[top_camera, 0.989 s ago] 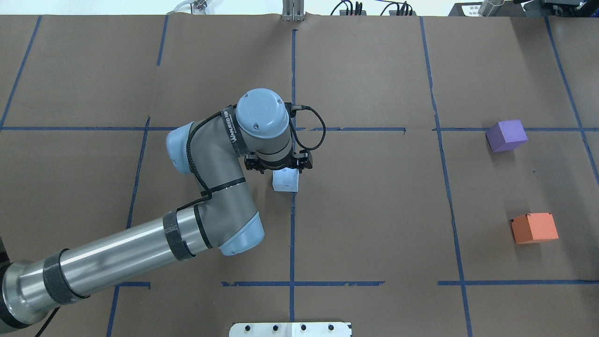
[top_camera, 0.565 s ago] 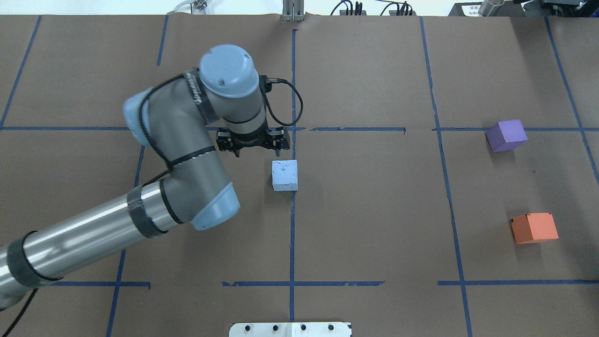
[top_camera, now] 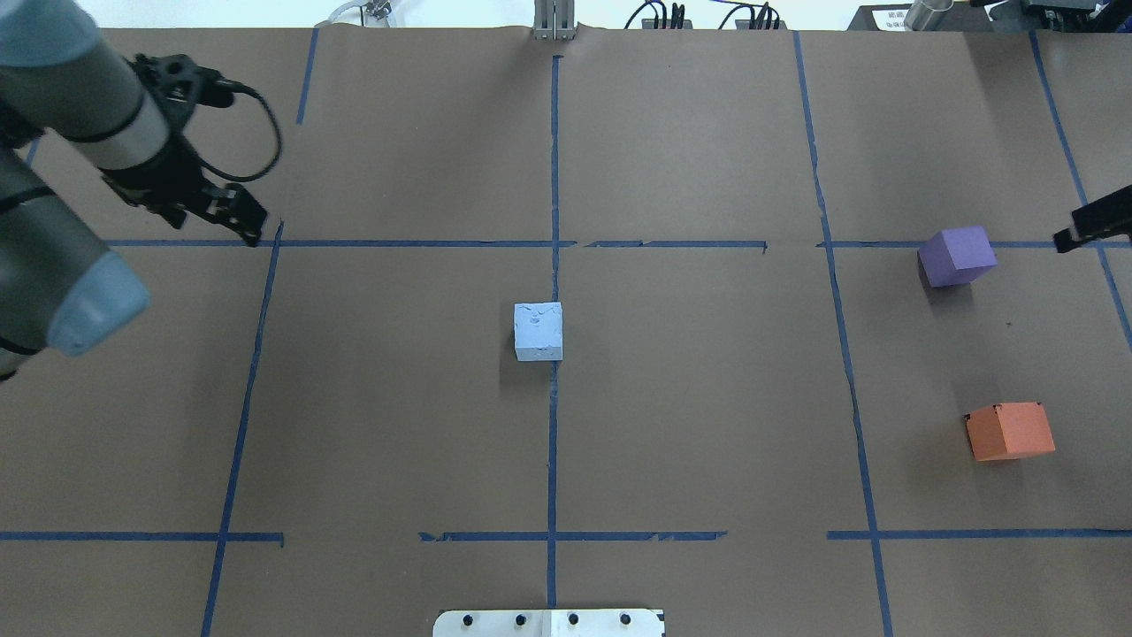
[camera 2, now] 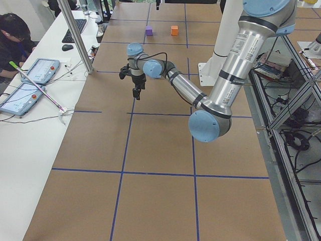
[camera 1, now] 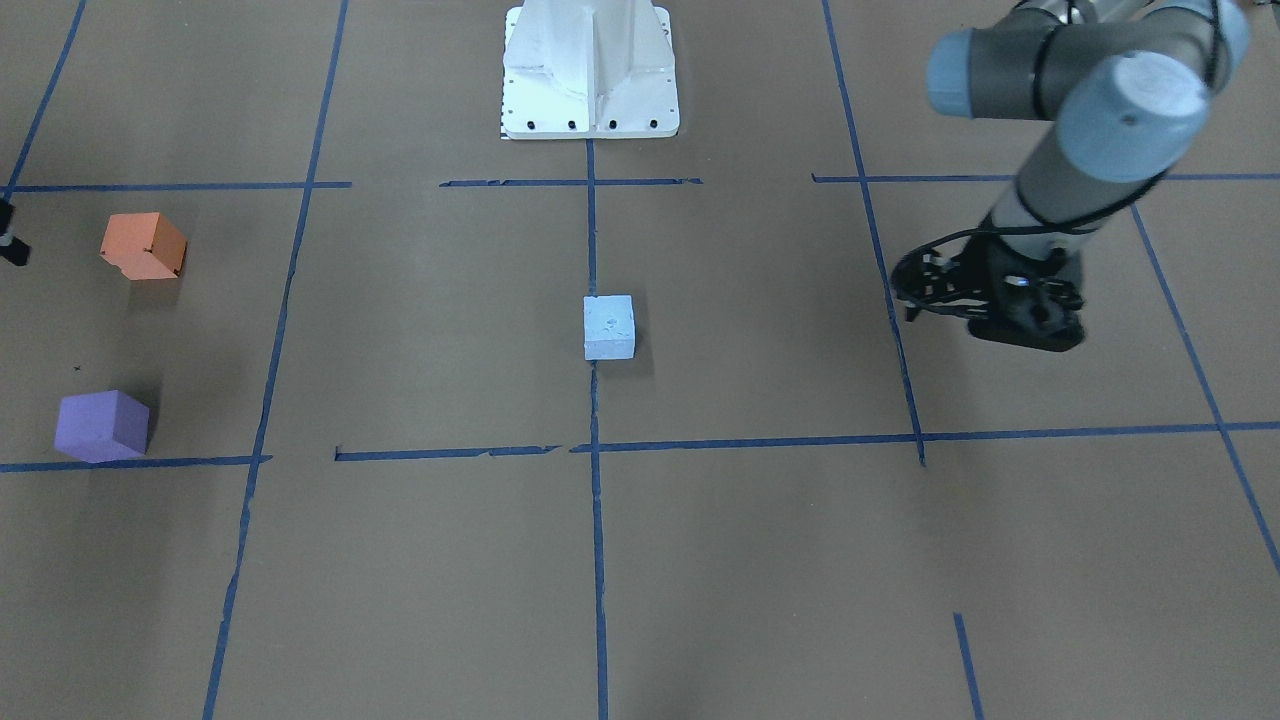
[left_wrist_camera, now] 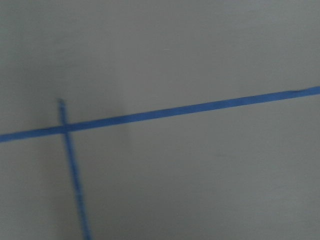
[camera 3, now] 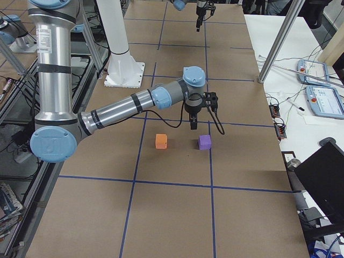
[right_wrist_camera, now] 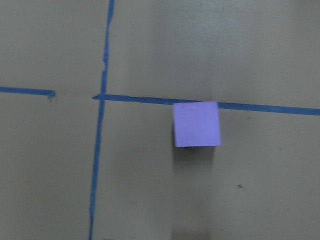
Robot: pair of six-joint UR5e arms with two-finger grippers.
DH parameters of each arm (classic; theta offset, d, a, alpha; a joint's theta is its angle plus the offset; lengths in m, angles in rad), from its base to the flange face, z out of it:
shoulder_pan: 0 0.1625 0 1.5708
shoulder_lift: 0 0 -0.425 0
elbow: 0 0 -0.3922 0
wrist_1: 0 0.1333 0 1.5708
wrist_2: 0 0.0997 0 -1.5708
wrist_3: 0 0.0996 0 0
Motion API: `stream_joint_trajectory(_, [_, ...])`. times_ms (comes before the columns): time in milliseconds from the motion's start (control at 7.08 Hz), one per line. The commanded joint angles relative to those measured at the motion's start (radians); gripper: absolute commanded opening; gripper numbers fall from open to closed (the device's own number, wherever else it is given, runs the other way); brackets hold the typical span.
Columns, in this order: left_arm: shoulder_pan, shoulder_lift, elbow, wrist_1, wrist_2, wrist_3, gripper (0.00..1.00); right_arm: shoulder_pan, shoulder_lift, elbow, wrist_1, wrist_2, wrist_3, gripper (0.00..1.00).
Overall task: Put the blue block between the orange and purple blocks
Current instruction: 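Withdraw the left arm while the right gripper reaches to the light blue cube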
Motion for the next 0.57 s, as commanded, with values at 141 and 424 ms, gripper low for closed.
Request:
stream_joint_trajectory(141, [-0.339,0.242,0.077,-0.015,-0.095,0.473,1.0,-0.432,0.328,-0.046,0.009,-0.274,0.52,1.0])
stream_joint_trajectory(424, [-0.509,0.319,0.155,-0.016,-0.097,0.651,1.0,-0.586,0.499,-0.154,-0.039,-0.415,0.671,1.0])
